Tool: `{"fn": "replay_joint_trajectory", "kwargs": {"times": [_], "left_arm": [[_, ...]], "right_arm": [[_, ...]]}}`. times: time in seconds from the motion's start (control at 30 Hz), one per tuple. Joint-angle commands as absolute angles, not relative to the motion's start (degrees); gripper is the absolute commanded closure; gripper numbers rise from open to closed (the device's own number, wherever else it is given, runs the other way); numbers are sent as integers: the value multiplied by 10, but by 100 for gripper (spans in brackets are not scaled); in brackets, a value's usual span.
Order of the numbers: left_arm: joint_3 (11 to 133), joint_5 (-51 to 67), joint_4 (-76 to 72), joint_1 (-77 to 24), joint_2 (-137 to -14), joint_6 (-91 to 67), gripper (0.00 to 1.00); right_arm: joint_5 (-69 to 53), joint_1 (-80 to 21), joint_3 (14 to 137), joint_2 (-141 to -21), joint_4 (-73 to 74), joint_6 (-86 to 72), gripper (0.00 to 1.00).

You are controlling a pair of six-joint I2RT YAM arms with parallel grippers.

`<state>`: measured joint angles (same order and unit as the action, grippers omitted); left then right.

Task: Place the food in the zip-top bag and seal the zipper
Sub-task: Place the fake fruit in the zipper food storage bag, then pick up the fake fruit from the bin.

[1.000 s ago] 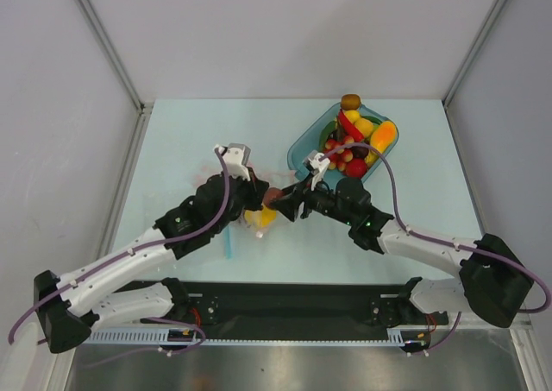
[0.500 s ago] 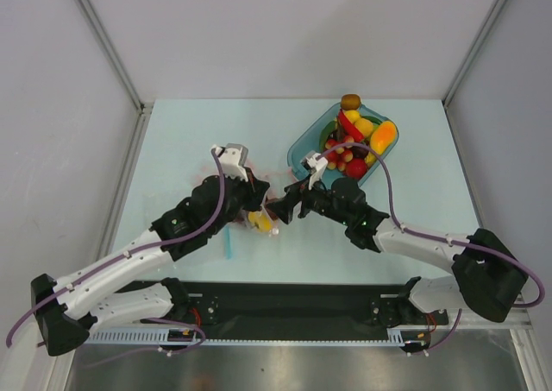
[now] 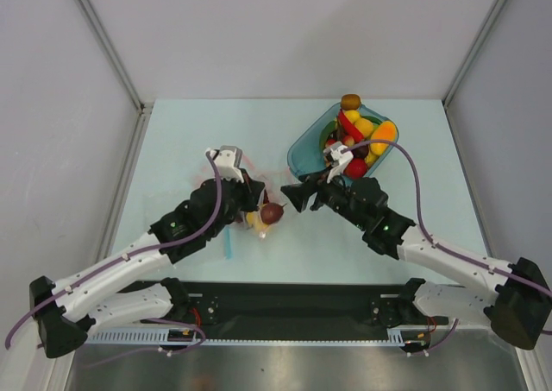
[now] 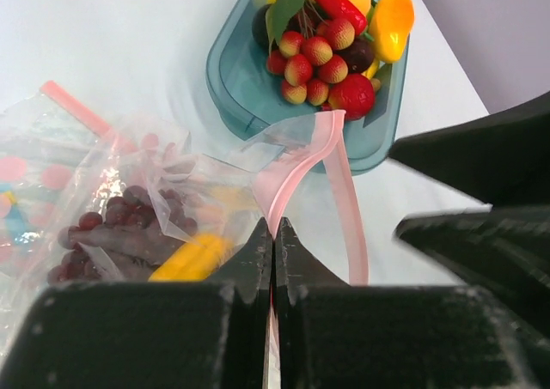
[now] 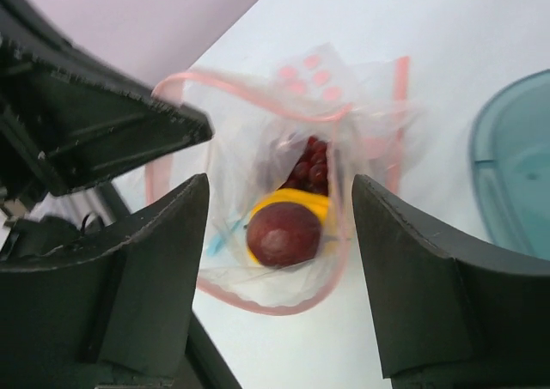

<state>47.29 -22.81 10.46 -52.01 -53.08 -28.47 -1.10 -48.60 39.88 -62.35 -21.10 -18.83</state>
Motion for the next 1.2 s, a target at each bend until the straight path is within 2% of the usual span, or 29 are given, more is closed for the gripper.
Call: {"fn": "replay_joint_trajectory", "kwargs": {"times": [0.0, 0.2, 0.4, 0.57, 0.63, 0.8, 0.93, 1.07, 1.17], "left_arm": [[467, -257, 72, -521, -509, -293, 100], [445, -267, 55, -521, -496, -291, 100], [413, -315, 20, -521, -492, -272, 100], [404, -339, 16, -520, -483, -281, 99], [402, -338, 17, -521, -483, -280, 100], [407, -348, 25, -521, -480, -283, 100], [410, -351, 34, -521, -478, -290, 100], [409, -346, 29, -521, -479, -290, 100], [409, -345, 30, -521, -479, -294, 100]], "right_arm": [[104, -486, 432, -598, -157, -183, 29], [179, -442, 449, -613, -107, -178, 29], [91, -299, 440, -642, -102, -222, 28], [80, -260, 443, -665, -84, -214, 18], [102, -255, 441, -666, -77, -209, 17], [142, -236, 452, -673, -57, -232, 24], [168, -212, 447, -677, -63, -262, 24], [216, -179, 442, -689, -78, -310, 6], [201, -137, 468, -732, -77, -338, 4]]}}
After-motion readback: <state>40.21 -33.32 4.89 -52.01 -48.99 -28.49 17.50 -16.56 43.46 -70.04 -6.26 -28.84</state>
